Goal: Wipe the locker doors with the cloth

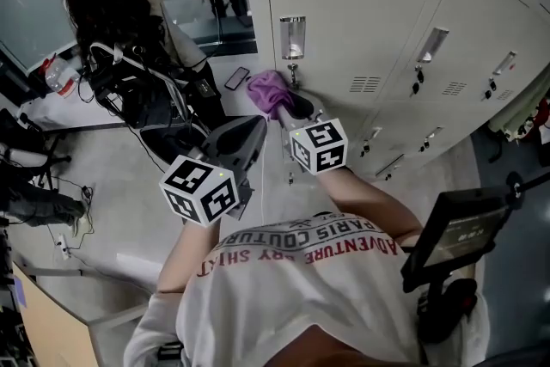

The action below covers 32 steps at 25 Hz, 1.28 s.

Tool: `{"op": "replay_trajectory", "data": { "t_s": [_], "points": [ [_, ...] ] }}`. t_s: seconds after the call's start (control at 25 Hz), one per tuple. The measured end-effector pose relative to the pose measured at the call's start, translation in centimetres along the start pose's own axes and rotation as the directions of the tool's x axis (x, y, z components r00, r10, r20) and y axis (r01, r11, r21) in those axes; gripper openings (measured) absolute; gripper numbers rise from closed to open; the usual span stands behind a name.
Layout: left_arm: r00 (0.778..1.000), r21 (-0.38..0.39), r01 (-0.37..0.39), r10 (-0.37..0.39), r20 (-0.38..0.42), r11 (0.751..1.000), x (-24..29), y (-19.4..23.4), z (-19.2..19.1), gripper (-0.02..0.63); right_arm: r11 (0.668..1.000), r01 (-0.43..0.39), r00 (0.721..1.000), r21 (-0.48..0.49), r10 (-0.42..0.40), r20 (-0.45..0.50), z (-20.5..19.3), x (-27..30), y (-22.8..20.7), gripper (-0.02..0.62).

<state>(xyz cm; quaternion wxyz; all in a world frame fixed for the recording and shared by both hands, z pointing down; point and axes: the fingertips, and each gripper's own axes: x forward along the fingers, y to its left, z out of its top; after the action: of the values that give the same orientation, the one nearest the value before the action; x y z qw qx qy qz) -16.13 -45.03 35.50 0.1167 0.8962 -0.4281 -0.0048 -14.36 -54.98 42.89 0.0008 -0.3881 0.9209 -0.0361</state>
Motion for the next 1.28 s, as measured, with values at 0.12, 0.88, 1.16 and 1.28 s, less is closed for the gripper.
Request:
{"op": "replay_trajectory", "data": {
  "t_s": [0.12, 0.88, 1.16, 1.28],
  "points": [
    [1.000, -0.004, -0.002, 0.002, -0.004, 1.000, 0.0, -0.1, -0.1, 0.000, 0.999, 0.028, 1.000, 0.026, -0.028, -0.008, -0.3, 0.3, -1.1, 0.071],
    [0.998, 0.012, 0.069, -0.069, -0.002, 0.998, 1.7, -2.8, 0.4, 0.000, 0.991, 0.135, 0.991, -0.016, -0.135, 0.012, 0.4, -4.1, -6.8, 0.074],
    [0.996, 0.013, 0.093, -0.093, -0.003, 0.996, 2.3, -3.2, 0.5, 0.000, 0.979, 0.203, 0.977, -0.012, -0.201, 0.074, 1.2, -7.8, -11.2, 0.074],
    [0.995, 0.009, 0.099, -0.099, -0.009, 0.995, 2.3, -3.0, 0.2, 0.000, 0.969, 0.246, 0.964, -0.004, -0.245, 0.100, 1.6, -9.9, -13.7, 0.075]
  ]
}}
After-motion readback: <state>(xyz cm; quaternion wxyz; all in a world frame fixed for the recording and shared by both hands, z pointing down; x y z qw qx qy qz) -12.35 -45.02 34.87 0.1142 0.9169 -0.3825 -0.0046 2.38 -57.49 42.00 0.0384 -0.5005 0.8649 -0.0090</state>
